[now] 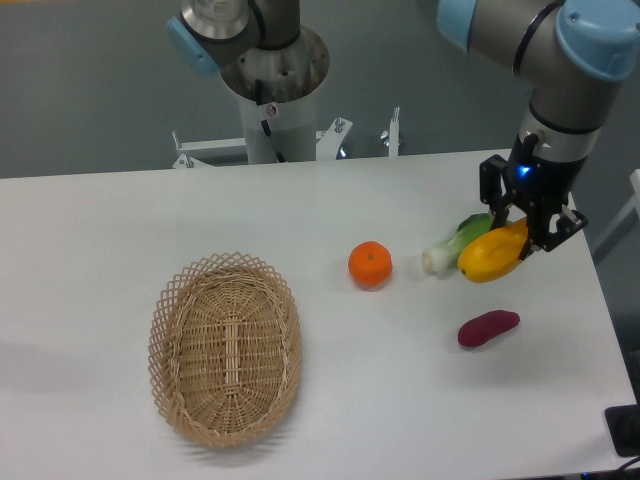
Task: Place the mango on the table
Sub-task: 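Carry the yellow mango in the gripper down toward the table beside the basket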
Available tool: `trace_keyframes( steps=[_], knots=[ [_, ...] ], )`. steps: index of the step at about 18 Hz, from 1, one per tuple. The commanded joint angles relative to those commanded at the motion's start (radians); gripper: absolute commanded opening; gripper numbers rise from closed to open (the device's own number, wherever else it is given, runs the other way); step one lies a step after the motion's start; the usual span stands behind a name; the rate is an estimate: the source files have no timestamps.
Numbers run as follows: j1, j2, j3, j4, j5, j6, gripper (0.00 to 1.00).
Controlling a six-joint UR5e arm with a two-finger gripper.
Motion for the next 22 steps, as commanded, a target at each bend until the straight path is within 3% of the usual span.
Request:
trace_keyframes(
  steps=[7,11,13,16,22],
  knots=[
    [-0.006,0.0,-0.032,0.011,0.0,-0.006,0.43],
    [-0.04,-0.014,-0.037,0.02,-0.002,-0.076,0.43],
    [-0.069,-0.021,-0.055,0.087,-0.002,-0.145,0.43],
    [-0.116,-0.047,-0.095,0.234,0.0,-0.253,0.43],
    [-0.181,-0.132,-0.092,0.278,-0.006,-0.353,0.43]
  ],
)
